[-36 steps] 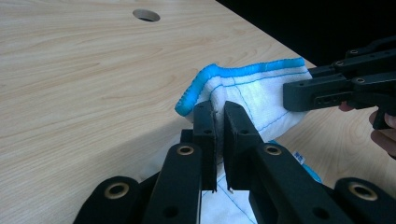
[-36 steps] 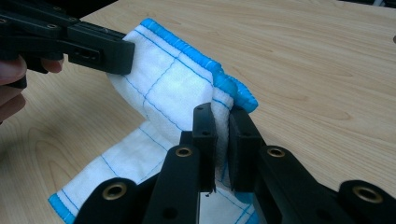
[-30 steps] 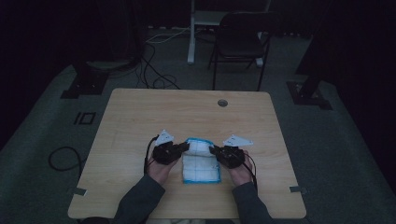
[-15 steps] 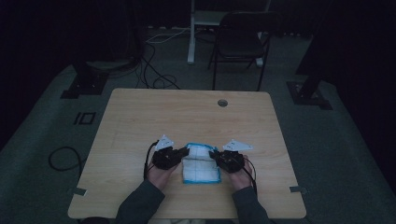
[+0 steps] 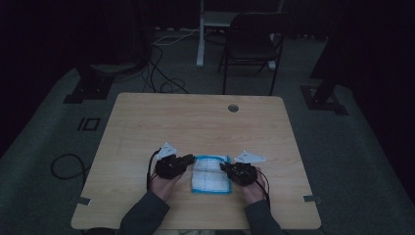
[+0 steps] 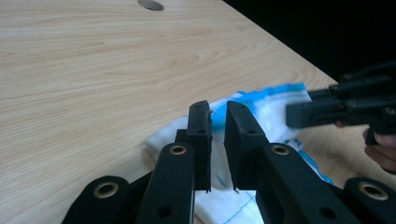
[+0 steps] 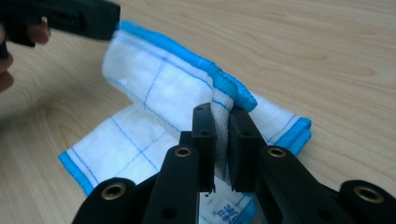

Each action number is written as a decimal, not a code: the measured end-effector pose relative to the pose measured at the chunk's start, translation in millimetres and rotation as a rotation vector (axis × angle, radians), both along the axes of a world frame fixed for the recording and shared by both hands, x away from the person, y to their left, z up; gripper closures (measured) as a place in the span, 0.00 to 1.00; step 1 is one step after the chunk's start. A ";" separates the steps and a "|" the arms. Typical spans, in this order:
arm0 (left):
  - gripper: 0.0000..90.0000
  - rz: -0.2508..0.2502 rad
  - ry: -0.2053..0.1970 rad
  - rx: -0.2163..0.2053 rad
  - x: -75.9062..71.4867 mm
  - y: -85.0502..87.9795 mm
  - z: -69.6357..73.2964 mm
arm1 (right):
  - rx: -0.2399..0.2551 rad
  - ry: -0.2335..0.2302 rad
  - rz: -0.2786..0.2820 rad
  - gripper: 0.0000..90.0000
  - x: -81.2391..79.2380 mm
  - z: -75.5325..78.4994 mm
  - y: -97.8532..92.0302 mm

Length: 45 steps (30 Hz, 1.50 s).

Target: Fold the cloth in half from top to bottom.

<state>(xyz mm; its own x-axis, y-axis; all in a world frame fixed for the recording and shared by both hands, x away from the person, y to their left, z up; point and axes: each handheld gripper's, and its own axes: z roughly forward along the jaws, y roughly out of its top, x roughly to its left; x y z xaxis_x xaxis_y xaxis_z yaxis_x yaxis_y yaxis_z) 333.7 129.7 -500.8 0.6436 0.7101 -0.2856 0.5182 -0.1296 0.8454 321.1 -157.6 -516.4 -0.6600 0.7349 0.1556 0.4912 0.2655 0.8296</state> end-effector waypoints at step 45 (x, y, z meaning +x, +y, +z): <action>0.85 -0.120 0.029 0.193 -32.8 -25.1 -32.2 | 0.040 0.041 0.032 0.52 -31.9 -4.3 -15.1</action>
<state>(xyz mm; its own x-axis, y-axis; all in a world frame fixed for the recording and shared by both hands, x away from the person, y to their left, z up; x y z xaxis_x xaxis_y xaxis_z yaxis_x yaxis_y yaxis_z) 301.0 104.6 -532.9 0.7203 0.6721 -0.1718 0.5131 -0.3495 0.7839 289.2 -172.7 -520.8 -0.6758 0.7060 0.2117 0.5166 0.2489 0.8193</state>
